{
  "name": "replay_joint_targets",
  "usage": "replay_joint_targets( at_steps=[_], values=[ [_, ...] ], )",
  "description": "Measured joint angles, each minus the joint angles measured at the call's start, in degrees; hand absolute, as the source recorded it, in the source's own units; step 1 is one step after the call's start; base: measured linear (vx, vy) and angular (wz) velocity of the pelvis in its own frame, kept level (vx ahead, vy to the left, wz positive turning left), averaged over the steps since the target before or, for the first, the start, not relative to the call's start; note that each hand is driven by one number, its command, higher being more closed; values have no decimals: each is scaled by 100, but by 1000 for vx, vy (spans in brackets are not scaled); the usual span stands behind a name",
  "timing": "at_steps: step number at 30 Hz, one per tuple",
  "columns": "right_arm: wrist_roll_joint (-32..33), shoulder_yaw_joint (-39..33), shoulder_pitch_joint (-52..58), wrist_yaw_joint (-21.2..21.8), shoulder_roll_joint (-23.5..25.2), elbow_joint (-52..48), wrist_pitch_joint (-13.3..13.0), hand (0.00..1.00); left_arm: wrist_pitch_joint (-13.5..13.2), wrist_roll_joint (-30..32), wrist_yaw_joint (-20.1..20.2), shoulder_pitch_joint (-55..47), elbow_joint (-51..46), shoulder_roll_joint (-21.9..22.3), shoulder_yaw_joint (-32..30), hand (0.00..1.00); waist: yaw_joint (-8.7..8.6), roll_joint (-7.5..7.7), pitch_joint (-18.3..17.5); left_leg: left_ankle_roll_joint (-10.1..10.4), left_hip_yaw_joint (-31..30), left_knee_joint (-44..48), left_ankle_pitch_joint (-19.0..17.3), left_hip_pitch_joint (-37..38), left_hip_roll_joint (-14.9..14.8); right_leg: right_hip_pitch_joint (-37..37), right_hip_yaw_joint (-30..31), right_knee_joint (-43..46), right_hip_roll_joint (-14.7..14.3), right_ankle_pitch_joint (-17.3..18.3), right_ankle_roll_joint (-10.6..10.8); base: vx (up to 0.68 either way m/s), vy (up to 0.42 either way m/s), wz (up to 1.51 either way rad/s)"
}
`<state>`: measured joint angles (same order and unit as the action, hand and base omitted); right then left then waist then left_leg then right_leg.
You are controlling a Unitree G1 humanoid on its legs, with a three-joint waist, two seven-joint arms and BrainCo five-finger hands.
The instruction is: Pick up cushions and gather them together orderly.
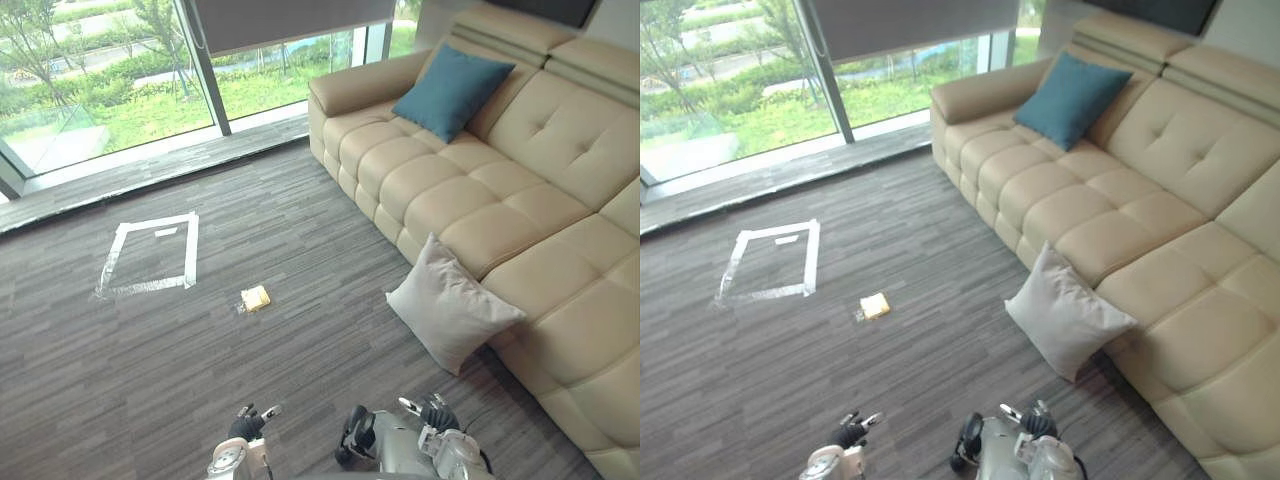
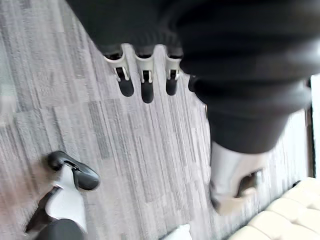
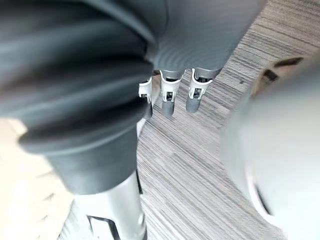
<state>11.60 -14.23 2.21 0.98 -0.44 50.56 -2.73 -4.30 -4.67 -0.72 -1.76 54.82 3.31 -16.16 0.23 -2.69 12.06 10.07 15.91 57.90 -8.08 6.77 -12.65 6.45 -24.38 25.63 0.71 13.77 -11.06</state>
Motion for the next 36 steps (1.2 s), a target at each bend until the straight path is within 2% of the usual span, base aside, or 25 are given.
replay_joint_targets(
  at_steps=[2, 3, 5, 7, 8, 9, 10, 11, 12, 14, 15, 16, 18, 19, 21, 22, 23, 25, 26, 27, 30, 33, 34, 35, 36],
  values=[
    [42, 186, -41, 6, 113, 43, 6, 0, -28, -5, -1, -11, -110, -38, -51, 0, 38, 160, 75, -230, 37, 395, -223, -510, -84, -547, 330, -328, -119, 79, 27, 462, -93, -101],
    [94, 275, -42, 1, 184, 45, 12, 0, -37, -56, -2, -12, -206, -53, -52, 0, 53, 265, 94, -400, 73, 200, -364, -969, -86, -826, 589, -626, -169, 68, 63, 409, -65, -102],
    [202, 268, -83, -18, 227, 49, 24, 0, -42, -190, -4, -8, -321, -24, -87, 0, 125, 266, 97, -575, 59, -647, -581, -1386, 49, -1139, 962, -863, -198, 65, 225, 385, -9, -98],
    [215, 273, -60, -73, 230, 51, 51, 0, -51, -229, -11, 26, -353, 31, -76, 0, 189, 232, 110, -603, -381, -1480, -626, -1699, 355, -1393, 1283, -1006, -195, 145, 365, 402, 87, -106],
    [215, 364, -21, -98, 240, 54, 50, 0, -66, -232, -18, 61, -359, 57, -60, 0, 303, 223, 95, -549, -816, -2196, -603, -1806, 642, -1498, 1574, -1038, -189, 245, 511, 427, 196, -127],
    [205, 454, 11, -97, 250, 51, 46, 0, -93, -228, -18, 60, -351, 67, -57, 0, 318, 209, 74, -555, -1204, -2750, -494, -1880, 846, -1576, 1780, -1057, -201, 360, 636, 436, 226, -112],
    [211, 508, 10, -96, 247, 50, 48, 0, -97, -228, -18, 55, -341, 67, -49, 0, 320, 200, 55, -657, -1286, -2900, -384, -1895, 884, -1581, 1876, -1024, -217, 408, 678, 334, 191, -107],
    [211, 569, 32, -98, 215, 49, 50, 0, -103, -223, -16, 30, -287, 68, -3, 0, 320, 123, -20, -891, -1334, -3203, 3, -1861, 894, -1578, 2084, -884, -295, 533, 831, 379, 234, -89],
    [212, 571, 50, -101, 192, 51, 45, 0, -101, -223, -17, 18, -222, 66, 30, 0, 313, 5, -110, -786, -1327, -3292, 66, -1823, 835, -1562, 2237, -770, -372, 598, 915, 477, 279, -100],
    [215, 607, 138, -103, 309, 81, 53, 0, -93, -227, -21, 44, -98, -146, 38, 0, 315, 449, -279, -879, -731, -3512, -89, -1496, 952, -1374, 2629, -332, -32, 719, 1090, 485, 272, -93],
    [214, 607, 157, -103, 338, 81, 53, 0, -93, -231, -24, 47, -80, -167, 37, 0, 325, 497, -310, -914, -580, -3600, -114, -1398, 957, -1346, 2667, -255, 35, 689, 1147, 370, 218, -105],
    [214, 600, 162, -104, 394, 81, 50, 0, -90, -229, -24, 48, -38, -179, 37, 0, 334, 504, -314, -993, -359, -3715, -164, -1196, 951, -1295, 2632, -77, 121, 578, 1346, 287, 202, -117],
    [211, 601, 139, -88, 387, 81, 52, 0, -87, -228, -27, 45, 28, -183, 47, 0, 372, 402, -272, -1040, 139, -4198, -268, -572, 888, -897, 1968, 814, 510, 480, 1667, 186, 210, -145],
    [202, 581, 112, -89, 386, 41, 36, 0, -68, -228, -30, 29, 161, -233, 120, 0, 368, 296, -268, -1007, 396, -4354, -329, -320, 818, -730, 1190, 1214, 913, 531, 1613, 76, 146, -113],
    [196, 571, 90, -88, 381, 56, 12, 0, -37, -228, -29, 11, 276, -304, 225, 0, 330, 239, -263, -1004, 651, -4543, -328, -36, 760, -738, 228, 1196, 1365, 598, 1477, 70, 116, -80],
    [190, 534, 90, -86, 386, 100, -19, 0, -35, -229, -29, 16, 343, -351, 301, 0, 305, 223, -272, -1001, 729, -4622, -326, 43, 714, -690, -129, 983, 1475, 597, 1459, 88, 46, -60],
    [185, 504, 74, -83, 375, 208, -40, 0, -38, -220, -23, 21, 437, -433, 473, 0, 296, 265, -313, -936, 730, -4753, -287, 105, 674, -586, -202, 573, 1427, 551, 1486, 124, -64, -35],
    [185, 371, 1, -81, 299, 353, -69, 0, -38, -213, -16, 52, 471, -570, 722, 0, 281, 357, -307, -747, 726, -4930, -170, 135, 650, -406, 110, -374, 1213, 152, 1502, 139, -145, -4],
    [190, 310, -11, -80, 196, 461, -76, 0, -43, -209, -16, 73, 553, -653, 826, 0, 240, 403, -284, -671, 677, -4986, -126, 146, 669, -391, 257, -710, 1107, -428, 1388, 120, -173, -4],
    [187, 241, -25, -85, 24, 602, -79, 0, -36, -202, -15, 87, 673, -640, 838, 0, 235, 285, -316, -503, 655, -5204, 0, 244, 594, -444, 197, -759, 966, -495, 1305, 126, -175, -8],
    [189, 24, 1, -108, -247, 724, -62, 0, -29, -145, -17, 42, 780, -495, 809, 0, 177, 111, -225, -355, 717, -5511, 169, 433, 506, -447, 240, -720, 803, -381, 1208, 111, -162, -21],
    [190, -37, 142, -109, -231, 685, -62, 0, -37, -111, -11, 28, 750, -524, 797, 0, 168, 172, -192, -330, 701, -5217, 226, 441, 479, -567, 250, -688, 835, -188, 1209, 40, -147, -2],
    [192, -37, 150, -108, -192, 681, -62, 0, -35, -111, -12, 23, 686, -567, 780, 0, 167, 241, -177, -320, 660, -4823, 216, 302, 433, -612, 238, -712, 871, -124, 1197, -30, -146, 26],
    [204, -30, 249, -101, -138, 656, -61, 0, -39, -112, -11, 1, 549, -593, 637, 0, 159, 352, -178, -340, 502, -3876, 155, -120, 287, -728, 169, -801, 917, -41, 1269, -48, -167, 31],
    [207, -24, 272, -102, -122, 635, -66, 0, -39, -112, -10, -11, 421, -574, 528, 0, 164, 365, -160, -348, 350, -3001, 143, -521, 63, -834, 116, -854, 875, -31, 1256, -35, -194, 22]
  ],
)
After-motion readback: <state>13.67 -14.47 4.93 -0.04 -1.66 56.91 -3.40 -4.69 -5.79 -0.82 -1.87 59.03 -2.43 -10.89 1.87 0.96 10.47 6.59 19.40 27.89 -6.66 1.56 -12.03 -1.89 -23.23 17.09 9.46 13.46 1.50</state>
